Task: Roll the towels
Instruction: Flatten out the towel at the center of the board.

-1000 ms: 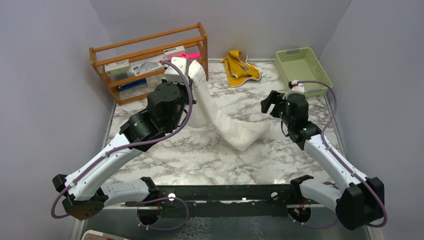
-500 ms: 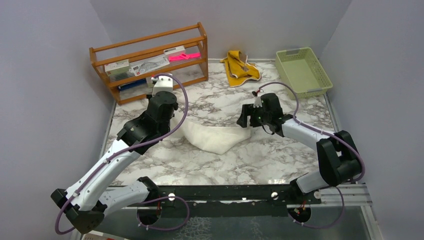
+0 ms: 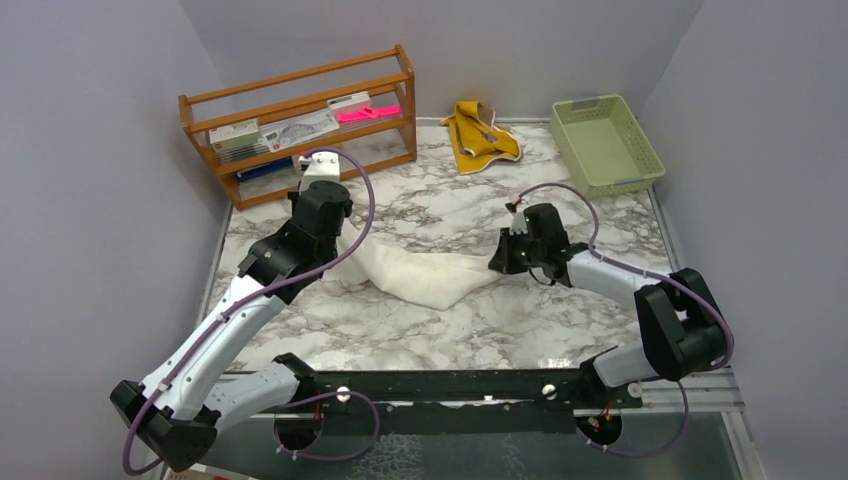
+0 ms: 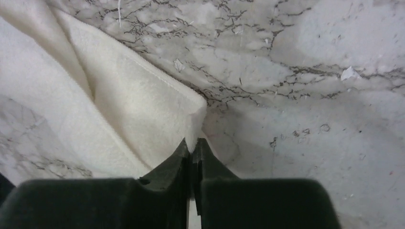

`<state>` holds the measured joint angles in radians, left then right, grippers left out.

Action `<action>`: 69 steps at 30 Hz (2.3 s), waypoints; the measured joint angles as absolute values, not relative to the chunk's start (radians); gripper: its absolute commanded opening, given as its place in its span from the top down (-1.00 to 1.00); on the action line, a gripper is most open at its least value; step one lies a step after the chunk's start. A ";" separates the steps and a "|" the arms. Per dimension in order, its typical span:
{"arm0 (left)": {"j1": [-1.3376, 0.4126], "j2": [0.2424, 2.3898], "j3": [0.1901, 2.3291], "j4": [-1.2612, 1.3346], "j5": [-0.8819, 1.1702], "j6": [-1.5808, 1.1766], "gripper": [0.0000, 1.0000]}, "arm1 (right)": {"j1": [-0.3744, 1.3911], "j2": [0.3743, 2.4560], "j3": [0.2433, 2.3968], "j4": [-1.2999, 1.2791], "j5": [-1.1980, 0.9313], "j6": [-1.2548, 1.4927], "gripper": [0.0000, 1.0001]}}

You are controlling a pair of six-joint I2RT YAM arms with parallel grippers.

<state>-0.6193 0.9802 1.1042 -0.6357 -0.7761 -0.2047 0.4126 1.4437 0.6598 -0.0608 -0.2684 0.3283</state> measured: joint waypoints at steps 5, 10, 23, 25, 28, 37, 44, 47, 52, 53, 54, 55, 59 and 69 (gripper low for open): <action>-0.574 0.992 1.098 -0.624 -0.752 -0.191 1.00 | 0.413 1.375 0.669 -0.115 -0.261 0.336 0.99; -0.555 0.966 1.148 -0.573 -0.747 -0.157 1.00 | 0.415 1.192 0.844 -0.173 -0.158 0.331 0.99; -0.547 0.856 1.115 -0.049 -0.604 0.080 -0.09 | 0.415 1.200 1.227 -0.186 -0.065 0.303 0.98; -0.547 0.773 1.068 -0.050 -0.524 0.080 -0.96 | 0.415 1.129 1.192 -0.197 -0.065 0.300 0.99; -0.547 0.559 0.933 -0.033 -0.452 0.067 -0.98 | 0.415 0.957 1.087 -0.213 -0.040 0.296 0.99; -0.545 0.474 0.745 -0.205 -0.628 -0.033 -0.98 | 0.408 1.022 0.929 -0.232 0.150 0.387 0.99; -0.545 0.721 0.785 -0.336 -0.575 -0.110 -0.98 | 0.387 1.132 0.930 -0.245 0.213 0.443 0.99; -0.538 0.879 0.791 -0.361 -0.507 -0.150 -0.98 | 0.384 1.139 0.932 -0.235 0.231 0.445 0.99; -0.516 1.211 0.903 -0.419 -0.403 -0.194 -0.98 | 0.373 1.159 0.928 -0.213 0.245 0.445 0.98; -0.510 1.266 0.933 -0.426 -0.378 -0.198 -0.95 | 0.371 1.165 0.917 -0.200 0.245 0.445 0.99; -0.506 1.326 0.966 -0.429 -0.359 -0.203 -0.91 | 0.367 1.169 0.913 -0.197 0.245 0.445 0.99; -0.501 1.391 1.002 -0.427 -0.342 -0.208 -0.90 | 0.362 1.172 0.898 -0.186 0.243 0.445 0.99; -0.477 1.623 1.103 -0.400 -0.314 -0.224 -0.81 | 0.345 1.177 0.834 -0.177 0.211 0.454 0.99; -0.416 1.865 1.190 -0.295 -0.258 -0.221 -0.63 | 0.338 1.140 0.776 -0.168 0.125 0.467 0.98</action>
<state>-0.4164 1.8648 1.1896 -0.2951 -0.2584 -0.2207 0.3382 1.1404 0.7765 -0.1677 0.1253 0.4671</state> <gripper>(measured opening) 0.827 0.017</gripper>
